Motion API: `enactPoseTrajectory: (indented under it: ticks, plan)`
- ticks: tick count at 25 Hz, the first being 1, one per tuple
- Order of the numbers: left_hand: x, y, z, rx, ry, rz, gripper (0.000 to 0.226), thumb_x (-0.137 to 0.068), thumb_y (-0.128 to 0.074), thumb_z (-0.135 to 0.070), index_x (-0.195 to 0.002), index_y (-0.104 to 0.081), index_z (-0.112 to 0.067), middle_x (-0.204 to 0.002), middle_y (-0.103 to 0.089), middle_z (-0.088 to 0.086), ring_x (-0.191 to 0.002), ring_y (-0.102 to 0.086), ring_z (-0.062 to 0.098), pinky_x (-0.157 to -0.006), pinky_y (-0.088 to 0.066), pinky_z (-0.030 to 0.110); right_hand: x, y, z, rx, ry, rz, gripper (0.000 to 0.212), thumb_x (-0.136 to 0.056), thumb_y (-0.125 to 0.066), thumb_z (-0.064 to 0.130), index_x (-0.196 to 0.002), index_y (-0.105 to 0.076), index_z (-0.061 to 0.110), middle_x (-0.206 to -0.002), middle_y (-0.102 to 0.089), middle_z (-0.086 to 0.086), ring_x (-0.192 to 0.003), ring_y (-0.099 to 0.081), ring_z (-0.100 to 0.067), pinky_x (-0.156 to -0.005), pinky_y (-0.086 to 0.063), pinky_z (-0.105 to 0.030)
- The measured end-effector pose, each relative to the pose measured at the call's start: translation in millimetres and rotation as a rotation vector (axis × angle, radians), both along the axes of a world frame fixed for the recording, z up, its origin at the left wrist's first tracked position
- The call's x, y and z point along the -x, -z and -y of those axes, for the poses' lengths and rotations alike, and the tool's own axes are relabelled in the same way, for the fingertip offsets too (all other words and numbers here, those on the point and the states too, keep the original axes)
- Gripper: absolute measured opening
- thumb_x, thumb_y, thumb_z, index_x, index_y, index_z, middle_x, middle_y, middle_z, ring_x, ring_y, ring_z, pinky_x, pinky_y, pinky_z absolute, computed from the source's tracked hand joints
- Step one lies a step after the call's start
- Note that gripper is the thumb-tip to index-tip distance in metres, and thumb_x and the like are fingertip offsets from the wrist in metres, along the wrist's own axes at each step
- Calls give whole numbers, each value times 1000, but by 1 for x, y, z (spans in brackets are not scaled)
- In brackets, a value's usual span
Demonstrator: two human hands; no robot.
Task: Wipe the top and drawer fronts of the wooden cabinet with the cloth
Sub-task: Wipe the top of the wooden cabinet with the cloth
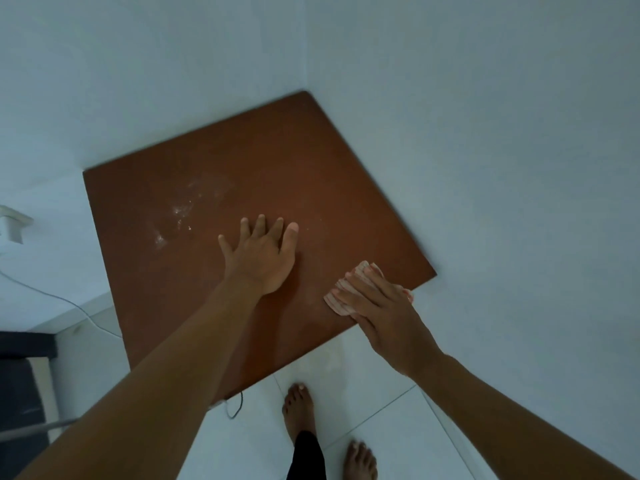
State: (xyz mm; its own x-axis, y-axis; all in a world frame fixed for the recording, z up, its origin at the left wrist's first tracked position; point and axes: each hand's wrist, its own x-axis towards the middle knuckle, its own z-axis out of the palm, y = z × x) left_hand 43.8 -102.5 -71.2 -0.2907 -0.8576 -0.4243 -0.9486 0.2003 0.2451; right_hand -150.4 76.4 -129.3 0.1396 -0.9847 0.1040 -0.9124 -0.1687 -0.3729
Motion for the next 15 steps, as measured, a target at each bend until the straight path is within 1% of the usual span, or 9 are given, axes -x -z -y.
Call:
enactPoseTrajectory:
  ticks: [2, 3, 5, 6, 7, 9, 10, 12, 15]
  plan:
    - [-4, -2, -9, 3, -7, -3, 73, -98, -1, -65, -161, -22, -34, -171, -10, 2, -158, 4, 28, -120, 6, 66, 13, 7, -40, 15, 43, 87, 53, -102, -56, 2, -149, -54, 27, -155, -51, 5, -152, -37, -21, -122, -37, -44]
    - [-7, -3, -12, 8, -7, -1, 73, -98, -2, -66, -160, -23, -34, -171, -11, 2, -158, 3, 28, -120, 6, 66, 20, 7, -60, -55, 110, 180, 57, -102, -57, 0, -149, -52, 32, -151, -56, 7, -147, -45, -18, -118, -43, -42]
    - [-16, -6, -15, 24, -11, -3, 73, -98, -2, -67, -160, -24, -34, -171, -12, 2, -158, 3, 28, -120, 5, 66, 36, 3, -98, -120, 147, 221, 78, -97, -65, 1, -155, -36, 44, -145, -60, 6, -138, -54, -12, -107, -54, -38]
    - [-20, -7, -14, 35, -11, -4, 73, -98, -2, -67, -160, -24, -34, -171, -12, 2, -158, 2, 28, -120, 5, 66, 43, 1, -109, -77, 109, 155, 84, -96, -67, 1, -157, -30, 43, -145, -60, 3, -137, -53, -11, -104, -55, -37]
    - [-24, -9, -11, 46, -13, -3, 74, -98, -2, -67, -160, -24, -34, -171, -12, 2, -158, 2, 28, -120, 5, 66, 48, -5, -110, -59, 74, 136, 76, -98, -65, 5, -158, -31, 38, -145, -59, 1, -138, -52, -12, -105, -54, -36]
    - [-32, -11, -6, 49, -23, 6, 75, -98, -1, -67, -160, -24, -33, -171, -12, 1, -158, 2, 29, -120, 5, 66, 48, -22, -87, -3, 39, 163, 51, -105, -52, 16, -154, -44, 22, -148, -57, -2, -141, -49, -13, -111, -50, -34]
    - [-35, -13, -2, 42, -33, 9, 75, -97, -1, -68, -160, -24, -33, -171, -12, 1, -158, 2, 29, -120, 5, 66, 41, -31, -66, 48, 29, 176, 46, -106, -49, 18, -152, -48, 17, -149, -56, -3, -142, -49, -14, -114, -47, -33]
    - [-42, -17, 5, 30, -64, 13, 74, -97, -2, -68, -160, -24, -35, -171, -12, 2, -158, 3, 29, -121, 5, 64, 23, -49, -13, 121, 33, 194, 42, -107, -48, 17, -149, -53, 13, -150, -55, -5, -141, -51, -21, -117, -43, -33]
    - [-55, -23, 26, 40, -96, 19, 73, -97, -4, -69, -160, -25, -36, -171, -12, 2, -158, 2, 29, -123, 3, 61, -5, -61, 83, 202, 11, 169, 41, -108, -47, 19, -148, -55, 14, -149, -56, -7, -138, -53, -27, -118, -42, -37]
